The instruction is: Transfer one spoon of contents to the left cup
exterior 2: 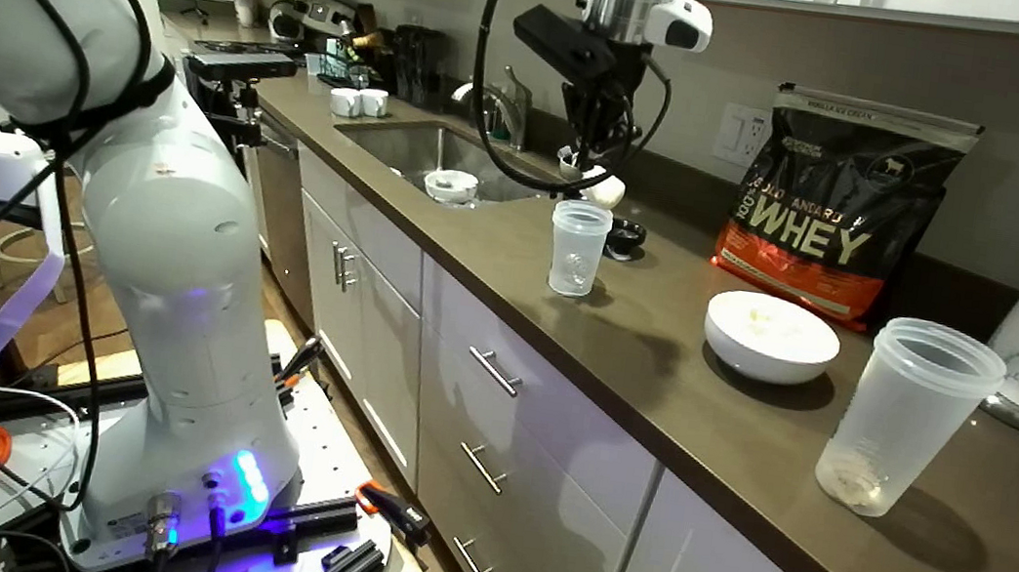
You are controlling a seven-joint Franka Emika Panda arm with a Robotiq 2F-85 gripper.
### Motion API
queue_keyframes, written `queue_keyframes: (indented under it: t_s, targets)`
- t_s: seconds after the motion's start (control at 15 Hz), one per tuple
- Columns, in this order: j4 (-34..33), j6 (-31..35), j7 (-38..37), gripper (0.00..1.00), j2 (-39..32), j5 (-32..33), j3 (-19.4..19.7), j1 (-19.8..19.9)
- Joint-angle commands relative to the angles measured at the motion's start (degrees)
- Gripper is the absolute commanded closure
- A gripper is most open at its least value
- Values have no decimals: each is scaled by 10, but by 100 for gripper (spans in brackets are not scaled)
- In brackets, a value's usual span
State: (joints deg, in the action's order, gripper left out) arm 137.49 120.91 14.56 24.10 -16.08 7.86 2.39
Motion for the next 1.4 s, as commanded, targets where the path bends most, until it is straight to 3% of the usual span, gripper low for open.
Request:
queue_keyframes:
  t_s: [0.0, 0.67, 1.33]
  targets:
    - [12, 37, 4, 98, -2, 29, -8, -3]
    - [34, 93, -2, 99, -5, 67, -22, -9]
    - [38, 105, -1, 99, -1, 87, -33, -19]
